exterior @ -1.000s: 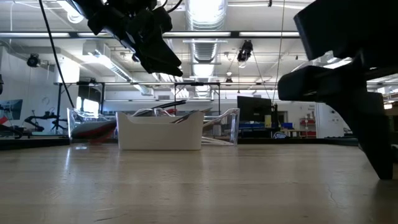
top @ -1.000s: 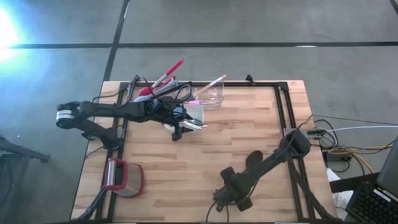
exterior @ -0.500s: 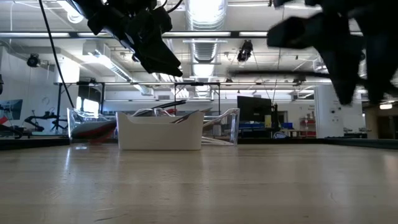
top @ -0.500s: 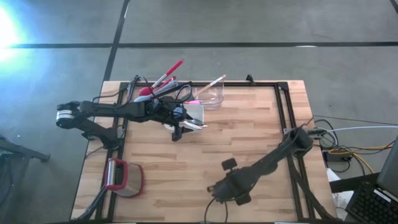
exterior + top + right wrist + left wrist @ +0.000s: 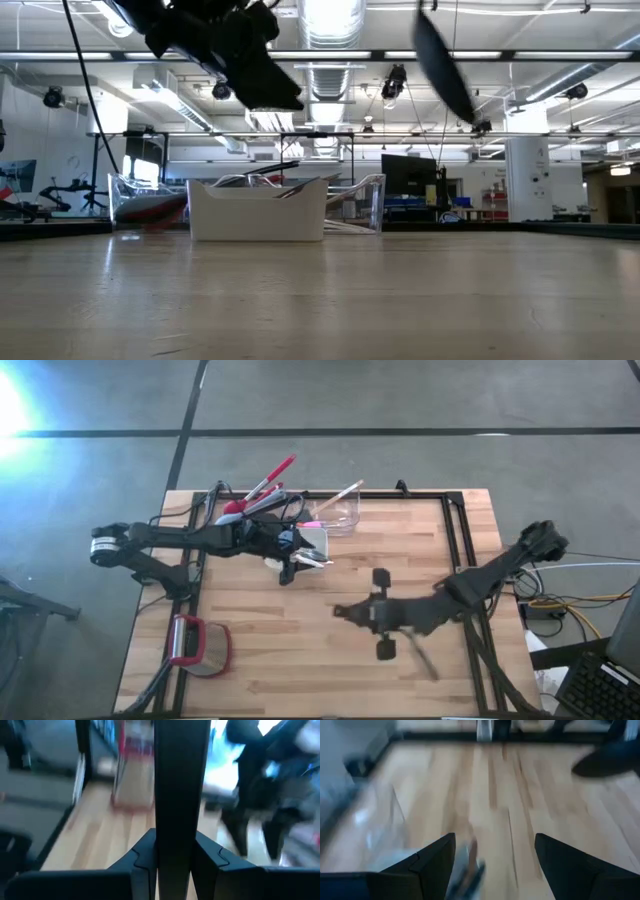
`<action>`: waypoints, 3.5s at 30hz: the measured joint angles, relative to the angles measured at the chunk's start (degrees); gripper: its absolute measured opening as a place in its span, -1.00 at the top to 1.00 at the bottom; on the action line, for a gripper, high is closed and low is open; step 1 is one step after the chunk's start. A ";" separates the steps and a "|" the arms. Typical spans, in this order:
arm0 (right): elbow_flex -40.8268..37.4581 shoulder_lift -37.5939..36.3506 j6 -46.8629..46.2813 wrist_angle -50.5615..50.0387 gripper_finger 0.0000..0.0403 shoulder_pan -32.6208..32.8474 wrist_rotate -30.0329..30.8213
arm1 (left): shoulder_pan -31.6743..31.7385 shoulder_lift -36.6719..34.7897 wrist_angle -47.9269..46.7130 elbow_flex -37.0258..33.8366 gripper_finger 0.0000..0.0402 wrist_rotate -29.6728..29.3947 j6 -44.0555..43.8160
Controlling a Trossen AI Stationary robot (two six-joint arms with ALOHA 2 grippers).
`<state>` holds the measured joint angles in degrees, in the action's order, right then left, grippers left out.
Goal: Pick & Place Kitchen Items
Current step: Put the black serving spoon into the left transparent bin
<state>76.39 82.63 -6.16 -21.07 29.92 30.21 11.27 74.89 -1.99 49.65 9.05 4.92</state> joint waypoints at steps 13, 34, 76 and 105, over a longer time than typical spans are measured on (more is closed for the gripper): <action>-24.04 -13.92 17.09 39.26 0.65 -11.92 -4.36 | 0.00 0.09 24.29 -1.99 -0.38 7.26 6.50; -21.87 -10.38 17.93 42.92 0.65 -22.43 -16.42 | 0.28 7.47 17.09 10.53 -0.18 18.09 9.84; -9.89 -12.28 -7.42 3.88 -0.21 -22.80 -12.18 | 5.64 4.94 -8.00 17.53 0.66 6.27 19.56; -14.92 -12.63 -11.44 -7.00 -0.09 -22.72 -12.02 | 31.92 -1.74 -33.18 16.57 0.66 -7.96 26.57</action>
<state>61.47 70.00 -17.61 -28.08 7.20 18.20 43.19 73.15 -35.17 66.22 1.09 31.49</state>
